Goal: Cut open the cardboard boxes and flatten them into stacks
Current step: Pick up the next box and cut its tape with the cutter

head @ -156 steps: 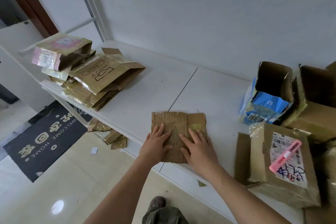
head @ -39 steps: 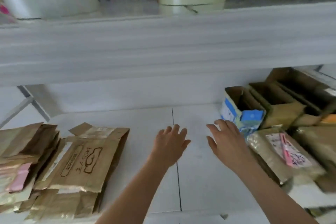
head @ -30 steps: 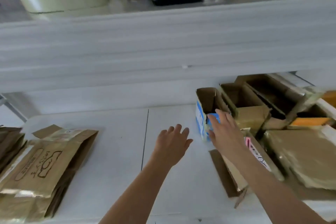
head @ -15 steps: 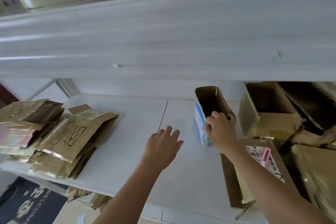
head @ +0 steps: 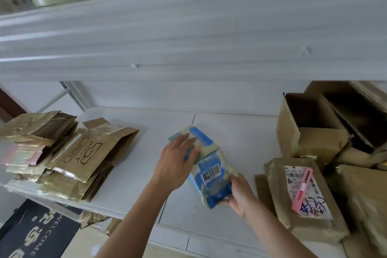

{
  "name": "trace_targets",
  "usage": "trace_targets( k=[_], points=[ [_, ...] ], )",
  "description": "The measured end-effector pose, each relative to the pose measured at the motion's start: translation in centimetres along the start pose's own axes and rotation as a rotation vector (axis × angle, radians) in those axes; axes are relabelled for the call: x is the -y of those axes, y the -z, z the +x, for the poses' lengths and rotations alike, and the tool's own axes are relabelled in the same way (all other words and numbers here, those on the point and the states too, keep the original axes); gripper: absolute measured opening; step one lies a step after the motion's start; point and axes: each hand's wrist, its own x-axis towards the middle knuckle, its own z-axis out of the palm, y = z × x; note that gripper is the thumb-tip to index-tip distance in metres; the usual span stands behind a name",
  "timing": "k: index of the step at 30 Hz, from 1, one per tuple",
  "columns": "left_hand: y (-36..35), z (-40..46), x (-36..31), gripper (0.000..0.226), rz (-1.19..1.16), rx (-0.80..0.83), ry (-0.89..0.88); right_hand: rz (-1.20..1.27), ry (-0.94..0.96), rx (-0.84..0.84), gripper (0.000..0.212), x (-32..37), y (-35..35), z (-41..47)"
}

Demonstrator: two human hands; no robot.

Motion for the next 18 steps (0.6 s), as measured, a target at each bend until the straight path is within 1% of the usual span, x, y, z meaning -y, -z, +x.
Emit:
trace_targets(
  k=[1,2,4,6,8,9,10,12,13,14,15,16,17,18],
  points=[
    [-1.0,0.1,-0.1,0.048,-0.021,0.103,0.003,-0.048,-0.038,-0.038,0.028,-0.3,0.4,-0.1],
    [-1.8,0.2,-0.2,0.049,-0.056,0.159,0.007,-0.122,-0.070,-0.068,0.026,-0.5,1.0,0.0],
    [-3.1,0.7,-0.6,0.050,-0.078,0.205,0.002,-0.381,-0.073,-0.088,0.024,-0.2,2.2,0.0],
    [-4.2,1.0,-0.8,0.050,-0.037,0.251,-0.052,-0.676,0.010,-0.085,0.025,1.2,3.3,-0.9],
    [-5.3,0.7,-1.1,0.048,-0.051,0.236,-0.100,-0.860,0.152,-0.101,0.024,2.9,4.3,-1.9],
    [-5.7,0.5,-1.1,0.047,-0.077,0.207,-0.105,-0.983,0.255,-0.159,0.023,3.9,4.8,-2.5],
    [-6.2,0.3,-1.2,0.046,-0.095,0.183,-0.100,-1.140,0.339,-0.255,0.023,4.8,5.4,-2.9],
    [-6.8,0.1,-1.2,0.047,-0.089,0.151,-0.093,-1.406,0.403,-0.478,0.025,6.2,7.2,-3.9],
    [-6.9,0.1,-1.2,0.050,-0.079,0.143,-0.093,-1.509,0.390,-0.568,0.024,6.6,8.3,-4.4],
    [-7.0,0.2,-1.3,0.053,-0.075,0.137,-0.096,-1.608,0.335,-0.621,0.025,6.9,9.3,-4.9],
    [-7.0,0.3,-1.4,0.052,-0.079,0.133,-0.093,-1.688,0.251,-0.640,0.033,7.0,10.2,-5.4],
    [-7.1,0.4,-1.4,0.047,-0.095,0.125,-0.081,-1.732,0.158,-0.625,0.049,6.9,11.0,-5.6],
    [-7.1,0.6,-1.5,0.042,-0.117,0.107,-0.064,-1.748,0.098,-0.587,0.063,6.9,11.6,-5.8],
    [-7.0,0.8,-1.6,0.037,-0.134,0.080,-0.045,-1.761,0.091,-0.557,0.073,6.9,12.0,-6.0]
  ],
)
